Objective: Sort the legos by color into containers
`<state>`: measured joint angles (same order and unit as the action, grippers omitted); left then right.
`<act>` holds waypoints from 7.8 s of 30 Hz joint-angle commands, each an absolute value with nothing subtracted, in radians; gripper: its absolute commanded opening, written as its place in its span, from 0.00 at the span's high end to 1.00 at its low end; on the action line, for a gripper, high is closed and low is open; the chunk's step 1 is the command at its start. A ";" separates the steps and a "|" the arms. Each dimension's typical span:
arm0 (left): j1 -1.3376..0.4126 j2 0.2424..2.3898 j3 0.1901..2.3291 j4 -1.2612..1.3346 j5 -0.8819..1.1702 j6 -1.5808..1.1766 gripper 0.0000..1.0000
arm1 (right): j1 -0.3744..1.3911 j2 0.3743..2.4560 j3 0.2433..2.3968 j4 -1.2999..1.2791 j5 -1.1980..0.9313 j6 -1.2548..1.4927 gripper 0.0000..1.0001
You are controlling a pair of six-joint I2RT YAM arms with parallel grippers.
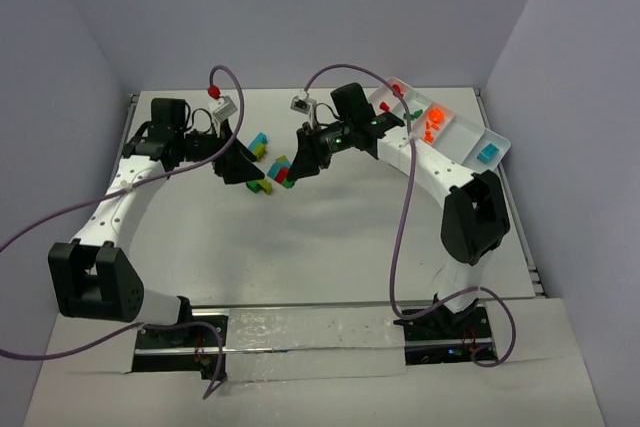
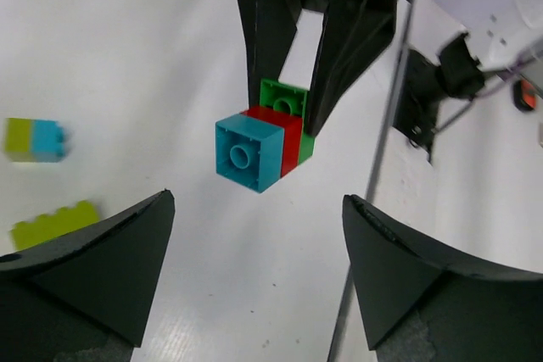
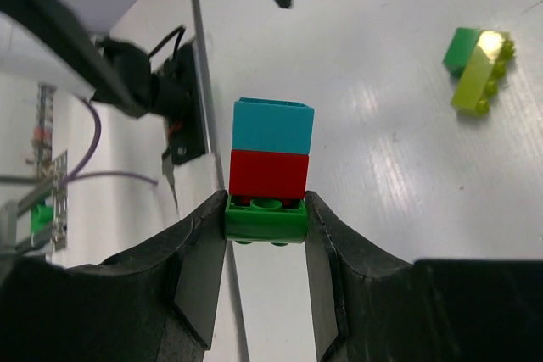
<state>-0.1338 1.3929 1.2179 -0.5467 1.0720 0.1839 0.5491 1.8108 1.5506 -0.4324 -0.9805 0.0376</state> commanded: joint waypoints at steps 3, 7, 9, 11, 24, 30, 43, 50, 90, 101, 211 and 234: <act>-0.133 1.410 1.223 -0.692 1.314 0.395 0.16 | 0.551 1.694 1.534 -0.587 -1.036 -0.183 1.00; -0.159 1.323 1.134 -0.508 1.289 0.239 0.18 | 0.567 1.651 1.519 -0.589 -1.002 -0.184 1.00; -0.189 1.303 1.123 -0.470 1.278 0.217 0.18 | 0.579 1.643 1.516 -0.584 -0.990 -0.176 1.00; -0.214 1.298 1.114 -0.454 1.258 0.193 0.18 | 0.589 1.638 1.516 -0.580 -0.985 -0.170 1.00; -0.284 1.264 1.048 -0.282 1.188 0.043 0.21 | 0.665 1.587 1.511 -0.577 -0.986 -0.168 1.00; -0.295 1.276 1.054 -0.264 1.213 0.028 0.35 | 0.673 1.572 1.516 -0.578 -0.989 -0.166 1.00; -0.299 1.313 1.091 -0.422 1.321 0.169 0.78 | 0.673 1.567 1.509 -0.602 -0.922 -0.205 1.00; -0.296 1.279 1.100 -0.421 1.220 0.175 1.00 | 0.656 1.547 1.480 -0.650 -0.898 -0.247 1.00; -0.216 1.328 1.169 -0.218 0.698 -0.046 1.00 | 0.044 2.120 1.870 -0.399 -0.144 -0.087 1.00; -0.216 1.352 1.188 -0.241 0.669 -0.042 1.00 | 0.009 2.313 2.114 -0.355 -0.091 -0.037 0.97; -0.181 1.199 0.898 0.305 1.220 -0.757 0.36 | 0.596 1.622 1.434 -0.080 -1.149 0.403 1.00; -0.064 1.239 1.041 -0.016 1.192 -0.430 1.00 | 0.346 1.695 1.544 -0.342 -1.140 0.230 1.00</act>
<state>-0.1277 1.2279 0.9446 0.1175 1.1947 -0.5933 0.4843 1.6682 1.4422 -0.1892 -1.1537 0.3591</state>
